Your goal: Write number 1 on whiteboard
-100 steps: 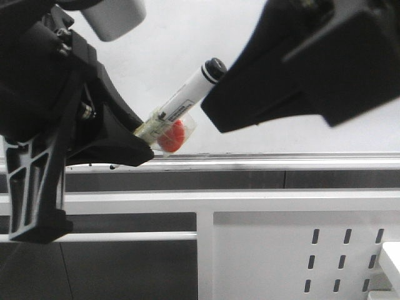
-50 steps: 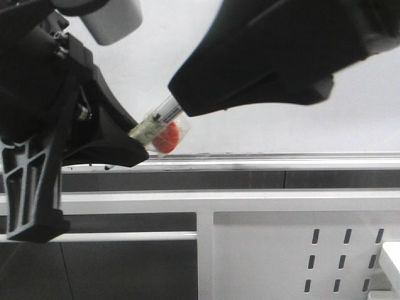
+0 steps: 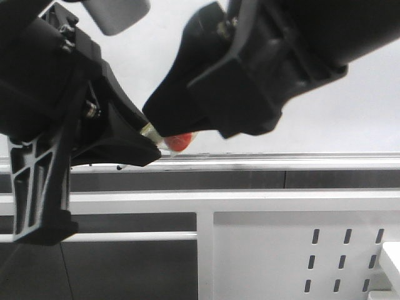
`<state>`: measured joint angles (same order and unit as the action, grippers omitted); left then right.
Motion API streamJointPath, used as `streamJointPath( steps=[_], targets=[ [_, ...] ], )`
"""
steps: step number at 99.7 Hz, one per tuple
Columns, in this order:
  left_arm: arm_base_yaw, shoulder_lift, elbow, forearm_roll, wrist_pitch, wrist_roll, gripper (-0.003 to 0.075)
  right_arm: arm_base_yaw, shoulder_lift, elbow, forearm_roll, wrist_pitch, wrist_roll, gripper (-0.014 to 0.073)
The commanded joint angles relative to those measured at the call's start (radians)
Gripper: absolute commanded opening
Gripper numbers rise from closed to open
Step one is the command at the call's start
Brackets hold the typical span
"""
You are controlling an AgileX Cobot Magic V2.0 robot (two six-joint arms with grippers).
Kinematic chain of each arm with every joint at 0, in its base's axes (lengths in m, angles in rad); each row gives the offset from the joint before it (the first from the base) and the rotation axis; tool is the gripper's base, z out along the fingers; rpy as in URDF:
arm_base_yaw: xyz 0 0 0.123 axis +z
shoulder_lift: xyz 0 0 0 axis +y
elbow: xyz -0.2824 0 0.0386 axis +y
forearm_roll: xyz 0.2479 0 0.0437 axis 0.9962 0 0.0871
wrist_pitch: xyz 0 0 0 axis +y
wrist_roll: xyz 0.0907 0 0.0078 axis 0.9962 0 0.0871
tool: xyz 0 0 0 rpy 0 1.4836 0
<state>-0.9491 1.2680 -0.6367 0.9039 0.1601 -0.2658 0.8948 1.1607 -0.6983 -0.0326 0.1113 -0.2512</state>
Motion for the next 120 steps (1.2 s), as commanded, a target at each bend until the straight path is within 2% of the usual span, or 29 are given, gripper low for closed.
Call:
streamJointPath(
  steps=[1, 10, 17, 25, 26, 27, 35, 50, 57, 62, 75, 81, 102, 120],
  targets=[
    [-0.007, -0.026, -0.033, -0.008, -0.040, -0.005, -0.0020, 0.003, -0.017, -0.034, -0.011, -0.079, -0.010, 0.0409],
    [-0.007, -0.026, -0.033, -0.008, -0.040, -0.005, -0.0020, 0.003, -0.017, -0.034, -0.011, -0.082, -0.010, 0.0384],
    [-0.007, -0.026, -0.033, -0.008, -0.040, -0.005, -0.0020, 0.003, -0.017, -0.034, -0.011, -0.082, -0.010, 0.0301],
    [-0.007, -0.026, -0.033, -0.008, -0.040, -0.005, -0.0020, 0.003, -0.017, -0.034, -0.011, -0.082, -0.010, 0.0129],
    [-0.007, -0.026, -0.033, -0.008, -0.040, -0.005, -0.0020, 0.003, -0.017, -0.034, -0.011, -0.082, -0.010, 0.0129],
    [-0.007, -0.026, -0.033, -0.008, -0.040, -0.005, -0.0020, 0.003, -0.017, -0.034, -0.011, -0.079, -0.010, 0.0082],
    [-0.007, -0.026, -0.033, -0.008, -0.035, -0.005, -0.0020, 0.003, -0.017, -0.034, -0.011, -0.055, -0.010, -0.0081],
    [-0.007, -0.026, -0.033, -0.022, -0.022, -0.005, -0.0017, 0.003, -0.017, -0.034, -0.011, -0.029, -0.010, -0.0071],
    [-0.007, -0.026, -0.033, -0.022, -0.022, -0.005, 0.0018, 0.003, -0.017, -0.034, -0.011, -0.029, -0.010, -0.0071],
    [-0.007, -0.026, -0.033, -0.022, -0.024, -0.005, 0.0076, 0.003, -0.017, -0.034, -0.011, -0.029, -0.010, -0.0071],
    [-0.007, -0.026, -0.033, -0.022, -0.027, -0.005, 0.0330, 0.003, -0.017, -0.034, -0.008, -0.029, -0.008, -0.0071],
    [-0.007, -0.029, -0.033, -0.034, -0.025, -0.007, 0.0412, 0.003, -0.017, -0.034, 0.001, -0.029, -0.008, -0.0071],
    [-0.007, -0.054, -0.033, -0.101, 0.009, -0.012, 0.0428, -0.007, -0.017, -0.034, 0.033, -0.029, -0.006, -0.0071],
    [-0.007, -0.145, -0.025, -0.268, 0.007, -0.012, 0.0428, -0.056, -0.021, -0.034, 0.068, -0.033, -0.006, -0.0070]
  ],
)
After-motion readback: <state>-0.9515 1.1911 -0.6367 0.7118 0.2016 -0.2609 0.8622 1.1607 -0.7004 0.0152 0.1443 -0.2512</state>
